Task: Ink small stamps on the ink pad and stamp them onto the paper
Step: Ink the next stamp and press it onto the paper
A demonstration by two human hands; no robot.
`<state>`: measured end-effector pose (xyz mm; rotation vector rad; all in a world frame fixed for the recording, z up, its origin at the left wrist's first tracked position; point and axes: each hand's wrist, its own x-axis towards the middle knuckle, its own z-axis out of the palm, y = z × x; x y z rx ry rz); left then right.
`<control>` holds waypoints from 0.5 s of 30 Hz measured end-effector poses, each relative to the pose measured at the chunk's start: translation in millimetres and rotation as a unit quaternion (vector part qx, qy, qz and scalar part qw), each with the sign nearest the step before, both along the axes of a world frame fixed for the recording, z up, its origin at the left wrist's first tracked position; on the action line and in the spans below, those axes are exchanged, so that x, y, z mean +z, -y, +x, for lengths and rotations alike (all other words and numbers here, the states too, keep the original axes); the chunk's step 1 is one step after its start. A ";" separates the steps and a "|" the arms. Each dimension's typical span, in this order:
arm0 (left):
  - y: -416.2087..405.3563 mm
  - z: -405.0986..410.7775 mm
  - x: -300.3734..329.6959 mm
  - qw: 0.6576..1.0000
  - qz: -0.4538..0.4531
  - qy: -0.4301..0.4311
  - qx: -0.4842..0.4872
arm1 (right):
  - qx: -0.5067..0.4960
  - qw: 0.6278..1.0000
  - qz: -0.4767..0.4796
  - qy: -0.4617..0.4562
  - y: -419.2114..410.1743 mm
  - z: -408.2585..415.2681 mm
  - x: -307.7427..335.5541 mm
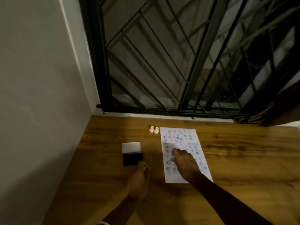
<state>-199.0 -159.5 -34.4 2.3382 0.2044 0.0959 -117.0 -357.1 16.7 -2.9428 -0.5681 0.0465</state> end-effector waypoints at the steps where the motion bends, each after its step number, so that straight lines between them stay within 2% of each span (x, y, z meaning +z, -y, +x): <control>1: 13.3 3.7 -1.0 1.000 0.001 0.000 -0.010 | -0.021 1.000 -0.006 0.000 14.5 -2.6 -1.3; 6: 71.9 9.7 -10.8 0.996 0.037 0.042 -0.066 | -0.060 0.998 -0.036 -0.003 73.0 -18.4 -1.1; 10: 91.7 4.9 -18.6 0.995 0.042 0.058 -0.074 | -0.080 0.996 -0.043 -0.020 92.2 -30.1 -3.2; 15: 88.9 4.5 -17.4 0.983 0.136 0.059 -0.109 | -0.079 0.991 -0.095 -0.054 93.3 -32.8 -13.4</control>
